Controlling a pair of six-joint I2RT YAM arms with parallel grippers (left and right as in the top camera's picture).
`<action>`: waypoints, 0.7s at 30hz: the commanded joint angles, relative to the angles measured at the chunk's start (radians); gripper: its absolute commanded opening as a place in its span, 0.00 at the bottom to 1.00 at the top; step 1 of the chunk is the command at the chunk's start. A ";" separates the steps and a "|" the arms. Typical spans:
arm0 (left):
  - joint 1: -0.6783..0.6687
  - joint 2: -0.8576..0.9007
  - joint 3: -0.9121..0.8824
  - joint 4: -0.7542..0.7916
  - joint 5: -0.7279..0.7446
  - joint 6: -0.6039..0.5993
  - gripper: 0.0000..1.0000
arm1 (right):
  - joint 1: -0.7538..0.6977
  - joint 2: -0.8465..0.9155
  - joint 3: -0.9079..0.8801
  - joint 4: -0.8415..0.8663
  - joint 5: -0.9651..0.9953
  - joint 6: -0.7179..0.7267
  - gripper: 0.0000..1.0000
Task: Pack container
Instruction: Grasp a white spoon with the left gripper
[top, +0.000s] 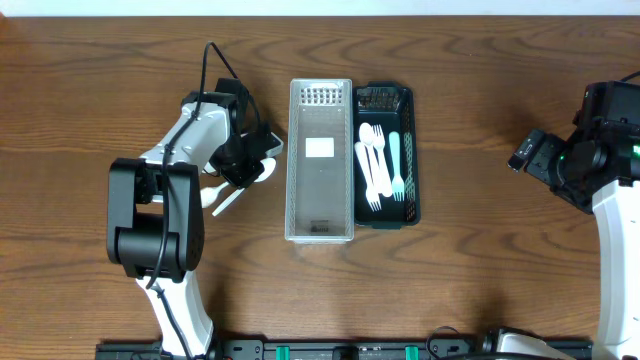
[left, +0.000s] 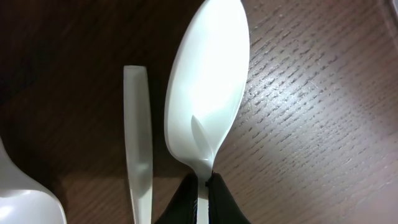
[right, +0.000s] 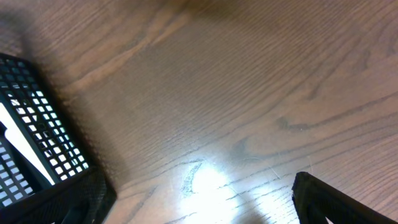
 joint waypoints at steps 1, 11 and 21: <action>0.001 -0.002 0.013 -0.010 0.010 -0.045 0.06 | -0.009 0.003 -0.003 -0.003 0.005 -0.007 0.99; -0.007 -0.004 0.013 -0.026 0.013 -0.071 0.06 | -0.009 0.003 -0.003 -0.002 0.012 -0.006 0.99; -0.051 -0.085 0.041 -0.093 0.005 -0.091 0.06 | -0.009 0.003 -0.003 -0.002 0.012 -0.006 0.99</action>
